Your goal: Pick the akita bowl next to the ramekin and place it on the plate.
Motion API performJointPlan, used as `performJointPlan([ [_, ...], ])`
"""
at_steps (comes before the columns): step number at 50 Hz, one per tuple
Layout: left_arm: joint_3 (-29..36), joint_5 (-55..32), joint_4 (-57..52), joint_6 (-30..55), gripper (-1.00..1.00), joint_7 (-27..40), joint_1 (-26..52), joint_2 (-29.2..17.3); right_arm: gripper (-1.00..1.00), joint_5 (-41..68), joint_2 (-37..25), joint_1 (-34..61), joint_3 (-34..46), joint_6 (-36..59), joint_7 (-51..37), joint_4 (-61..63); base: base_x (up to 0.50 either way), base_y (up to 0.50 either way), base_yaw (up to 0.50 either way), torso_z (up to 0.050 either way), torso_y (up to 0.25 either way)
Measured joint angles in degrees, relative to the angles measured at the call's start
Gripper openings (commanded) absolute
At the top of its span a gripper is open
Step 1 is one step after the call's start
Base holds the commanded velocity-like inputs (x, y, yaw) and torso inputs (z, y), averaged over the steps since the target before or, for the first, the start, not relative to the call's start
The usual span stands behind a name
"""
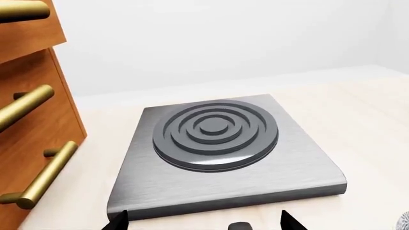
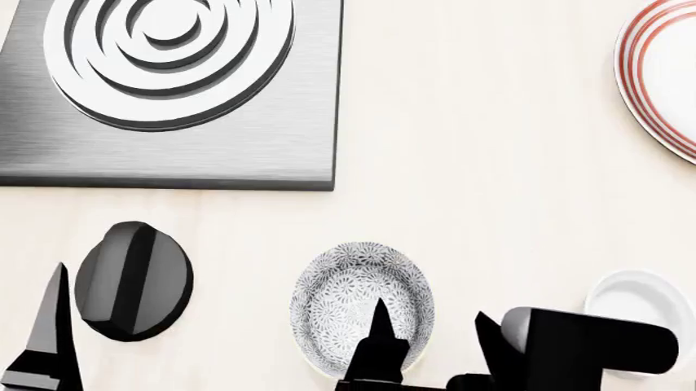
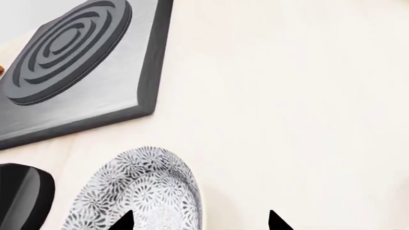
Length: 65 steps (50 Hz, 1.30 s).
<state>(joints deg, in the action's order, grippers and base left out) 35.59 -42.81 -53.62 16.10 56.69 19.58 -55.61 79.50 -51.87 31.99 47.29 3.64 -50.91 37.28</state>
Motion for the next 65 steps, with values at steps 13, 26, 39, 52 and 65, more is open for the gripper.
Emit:
performJointPlan([
  [13, 0.15, 0.16, 0.26, -0.27, 1.00, -0.09, -0.15, -0.05, 1.00, 0.14, 0.82, -0.26, 0.21, -0.07, 1.09, -1.99, 0.00, 0.00, 0.00, 0.000, 0.000],
  [26, 0.33, 0.24, 0.51, -0.37, 1.00, -0.17, -0.18, -0.03, -1.00, -0.90, 1.07, -0.15, 0.28, 0.21, 0.78, -2.21, 0.00, 0.00, 0.00, 0.000, 0.000],
  [39, 0.41, -0.03, 0.54, -0.30, 1.00, -0.17, -0.01, -0.03, -1.00, -1.69, 1.08, 0.69, 0.54, 1.47, -0.73, -1.47, 0.00, 0.00, 0.00, 0.000, 0.000],
  [52, 0.36, -0.31, 0.36, -0.24, 1.00, -0.01, 0.19, -0.18, -1.00, -0.01, 0.65, 2.49, 0.70, 3.33, -3.27, 0.98, 0.00, 0.00, 0.00, 0.000, 0.000],
  [65, 0.45, -0.34, 0.15, -0.05, 1.00, 0.15, 0.44, -0.25, -1.00, 3.77, -1.08, 4.86, -0.66, 4.08, -5.44, 4.13, 0.00, 0.00, 0.00, 0.000, 0.000],
])
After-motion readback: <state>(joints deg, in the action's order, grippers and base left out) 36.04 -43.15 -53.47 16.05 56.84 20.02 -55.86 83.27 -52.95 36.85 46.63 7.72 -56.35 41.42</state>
